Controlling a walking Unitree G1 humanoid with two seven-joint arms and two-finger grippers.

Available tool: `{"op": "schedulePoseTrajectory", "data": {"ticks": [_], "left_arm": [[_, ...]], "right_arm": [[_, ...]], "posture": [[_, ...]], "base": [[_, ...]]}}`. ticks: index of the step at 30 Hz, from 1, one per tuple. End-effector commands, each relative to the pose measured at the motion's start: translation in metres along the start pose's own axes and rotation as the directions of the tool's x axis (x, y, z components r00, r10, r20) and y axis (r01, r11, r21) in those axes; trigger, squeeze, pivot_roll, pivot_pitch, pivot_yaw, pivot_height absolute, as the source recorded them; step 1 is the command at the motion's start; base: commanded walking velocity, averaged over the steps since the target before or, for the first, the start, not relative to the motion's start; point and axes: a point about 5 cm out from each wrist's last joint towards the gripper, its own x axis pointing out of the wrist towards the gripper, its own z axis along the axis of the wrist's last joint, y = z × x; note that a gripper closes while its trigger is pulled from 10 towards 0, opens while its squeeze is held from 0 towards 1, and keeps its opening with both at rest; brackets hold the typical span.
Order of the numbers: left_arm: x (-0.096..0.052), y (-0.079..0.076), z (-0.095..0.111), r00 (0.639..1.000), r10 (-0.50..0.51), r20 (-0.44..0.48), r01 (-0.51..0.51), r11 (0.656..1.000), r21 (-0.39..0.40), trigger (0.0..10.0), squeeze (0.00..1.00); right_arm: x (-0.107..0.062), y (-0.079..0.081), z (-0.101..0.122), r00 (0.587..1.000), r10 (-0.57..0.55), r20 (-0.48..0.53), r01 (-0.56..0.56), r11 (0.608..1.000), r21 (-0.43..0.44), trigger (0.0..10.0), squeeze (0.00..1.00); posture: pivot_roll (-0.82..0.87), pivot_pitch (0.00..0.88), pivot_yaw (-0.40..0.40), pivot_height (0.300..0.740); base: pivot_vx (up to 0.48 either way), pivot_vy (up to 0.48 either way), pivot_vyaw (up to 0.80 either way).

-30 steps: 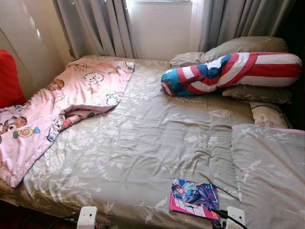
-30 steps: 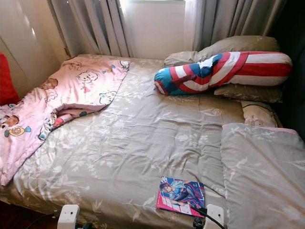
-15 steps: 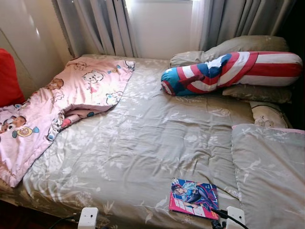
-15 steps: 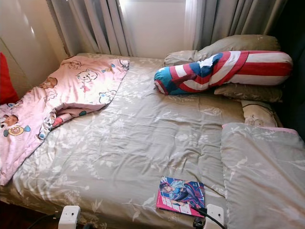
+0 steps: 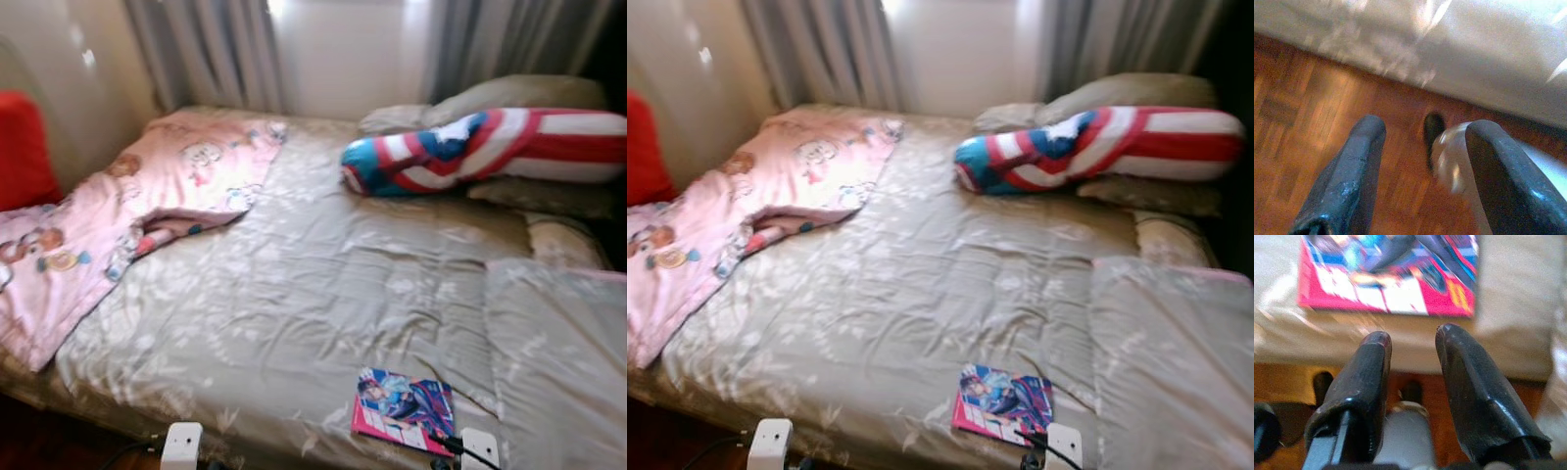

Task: Clean up the room

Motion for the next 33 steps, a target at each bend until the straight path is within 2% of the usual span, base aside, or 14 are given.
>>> {"op": "schedulePoseTrajectory", "data": {"ticks": [1,9,33], "left_arm": [[0.0004,-0.0001,0.0002,1.0,0.001,-0.009,-0.001,1.0,0.005,10.0,0.0],[0.0001,0.0002,-0.0005,1.0,0.001,-0.011,-0.001,1.0,0.012,10.0,0.0],[0.0017,-0.0021,0.0063,1.0,-0.003,0.015,0.003,1.0,0.022,10.0,0.0]], "right_arm": [[-0.003,-0.006,-0.0102,0.999,-0.02,-0.031,0.02,1.0,0.02,10.0,0.0],[-0.0032,-0.0049,-0.012,0.999,-0.017,-0.039,0.018,1.0,0.023,10.0,0.0],[-0.0018,0.0007,-0.0104,0.999,-0.009,-0.042,0.011,0.999,0.035,10.0,0.0]], "posture": [[0.03,0.021,0.006,0.74],[0.03,0.011,0.01,0.74],[0.03,0.023,0.011,0.74]], "base": [[0.0,0.0,0.0],[0.0,0.152,0.0],[0.0,0.346,0.0]]}}
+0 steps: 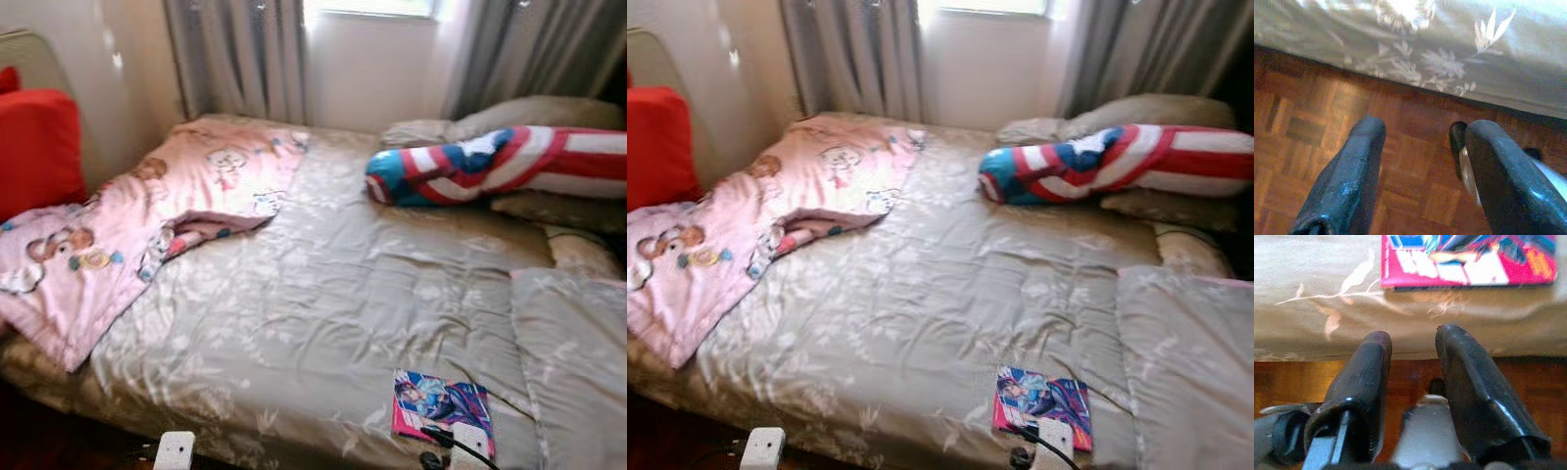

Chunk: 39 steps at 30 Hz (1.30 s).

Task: Clean up the room

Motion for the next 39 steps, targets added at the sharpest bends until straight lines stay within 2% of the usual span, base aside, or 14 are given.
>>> {"op": "schedulePoseTrajectory", "data": {"ticks": [1,20,39], "left_arm": [[-0.0002,-0.0028,-0.0028,1.0,-0.007,-0.01,0.007,1.0,0.014,10.0,0.0],[-0.0011,-0.0006,-0.0063,1.0,0.001,-0.024,-0.001,1.0,0.004,10.0,0.0],[-0.0016,-0.0023,-0.0095,0.999,0.005,-0.033,-0.005,1.0,-0.007,10.0,0.0]], "right_arm": [[-0.0013,-0.0075,-0.0013,1.0,-0.023,-0.005,0.023,1.0,0.005,10.0,0.0],[-0.0009,-0.0063,-0.0004,1.0,-0.019,-0.004,0.019,1.0,0.005,10.0,0.0],[-0.0013,-0.0072,-0.0023,1.0,-0.012,-0.019,0.012,1.0,-0.006,10.0,0.0]], "posture": [[0.03,0.023,0.011,0.74],[0.03,0.042,0.01,0.74],[0.04,0.018,0.005,0.74]], "base": [[0.0,0.345,0.0],[0.0,0.345,0.0],[0.0,0.345,0.0]]}}
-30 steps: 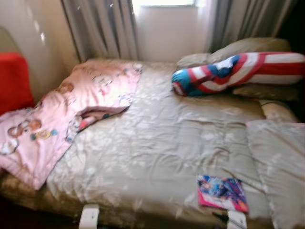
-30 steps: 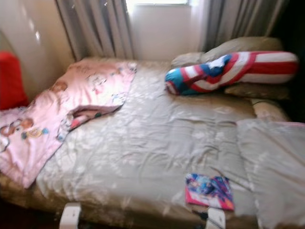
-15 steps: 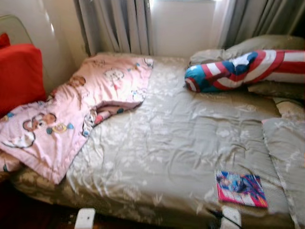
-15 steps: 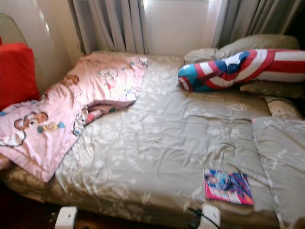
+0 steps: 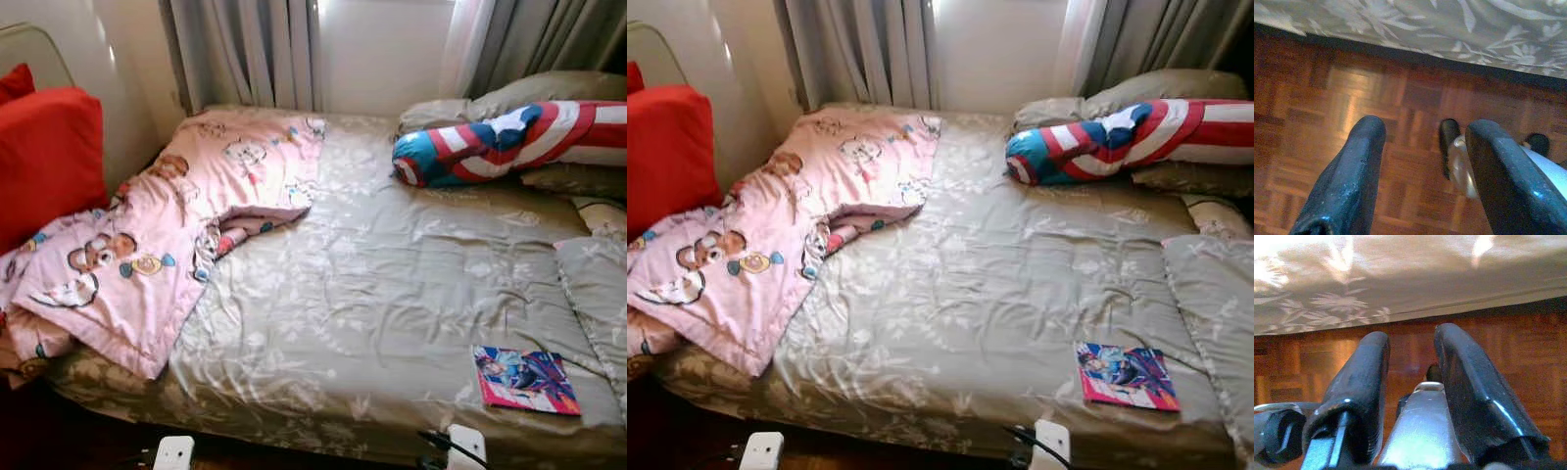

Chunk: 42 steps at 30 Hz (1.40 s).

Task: Clean up the room

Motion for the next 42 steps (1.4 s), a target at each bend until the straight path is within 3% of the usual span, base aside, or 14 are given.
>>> {"op": "schedulePoseTrajectory", "data": {"ticks": [1,38,42], "left_arm": [[-0.0001,-0.0041,-0.0036,1.0,-0.007,-0.015,0.007,1.0,0.004,10.0,0.0],[-0.0002,-0.0039,-0.0032,1.0,-0.01,-0.007,0.01,1.0,0.004,10.0,0.0],[-0.0014,0.0015,-0.0055,1.0,-0.002,-0.017,0.002,1.0,-0.002,10.0,0.0]], "right_arm": [[-0.0025,-0.0102,-0.0048,0.999,-0.028,-0.018,0.028,1.0,0.001,10.0,0.0],[-0.0026,-0.0094,-0.0073,0.999,-0.027,-0.036,0.026,1.0,-0.016,10.0,0.0],[-0.0025,-0.0092,-0.0073,0.999,-0.026,-0.037,0.025,1.0,-0.017,10.0,0.0]], "posture": [[0.04,0.018,0.005,0.74],[0.04,0.025,-0.003,0.74],[0.04,0.031,-0.005,0.74]], "base": [[0.0,0.345,0.0],[0.0,0.344,0.0],[0.0,0.344,0.0]]}}
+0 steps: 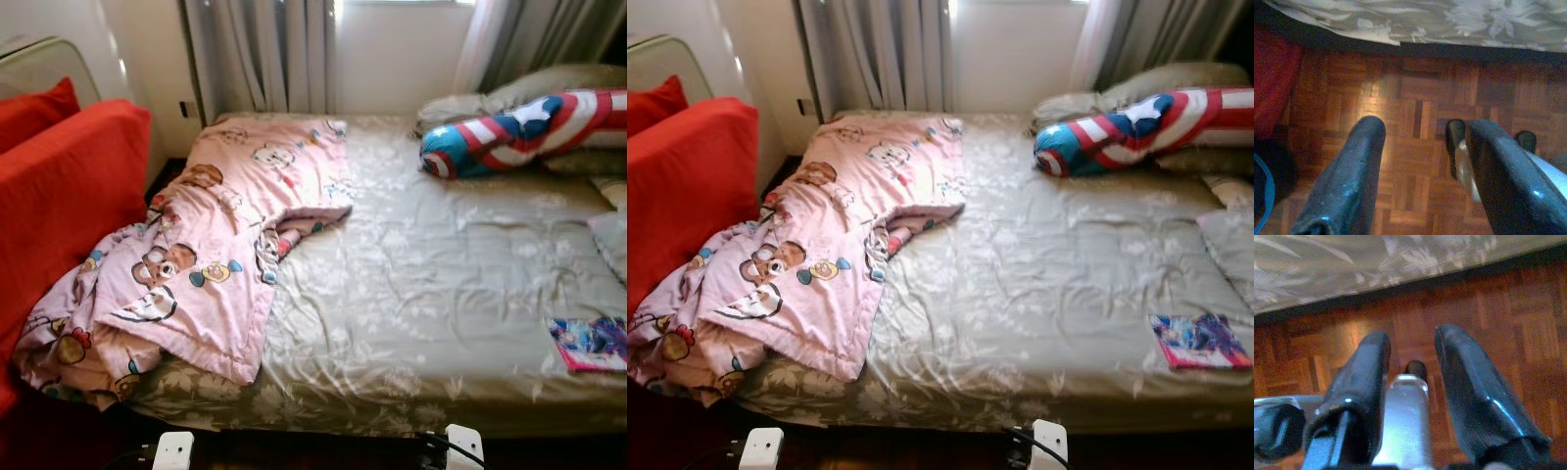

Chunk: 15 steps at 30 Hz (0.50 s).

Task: Clean up the room

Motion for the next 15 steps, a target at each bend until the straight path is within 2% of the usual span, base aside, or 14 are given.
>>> {"op": "schedulePoseTrajectory", "data": {"ticks": [1,7,15], "left_arm": [[-0.0029,0.0098,-0.0065,0.999,0.022,-0.024,-0.022,1.0,0.005,10.0,0.0],[-0.0041,0.0144,-0.0082,0.999,0.03,-0.03,-0.03,1.0,-0.001,10.0,0.0],[-0.0044,0.0122,-0.0112,0.999,0.029,-0.039,-0.03,1.0,-0.005,10.0,0.0]], "right_arm": [[0.0003,0.0023,-0.0005,1.0,0.004,-0.003,-0.004,1.0,0.004,10.0,0.0],[0.0004,0.0027,0.0,1.0,0.005,-0.002,-0.005,1.0,0.003,10.0,0.0],[0.0003,0.0019,-0.0005,1.0,0.004,-0.004,-0.004,1.0,0.003,10.0,0.0]], "posture": [[0.04,0.033,-0.006,0.74],[0.04,0.037,-0.007,0.74],[0.04,0.038,-0.008,0.74]], "base": [[0.0,0.341,0.0],[0.0,0.343,0.0],[0.0,0.345,0.0]]}}
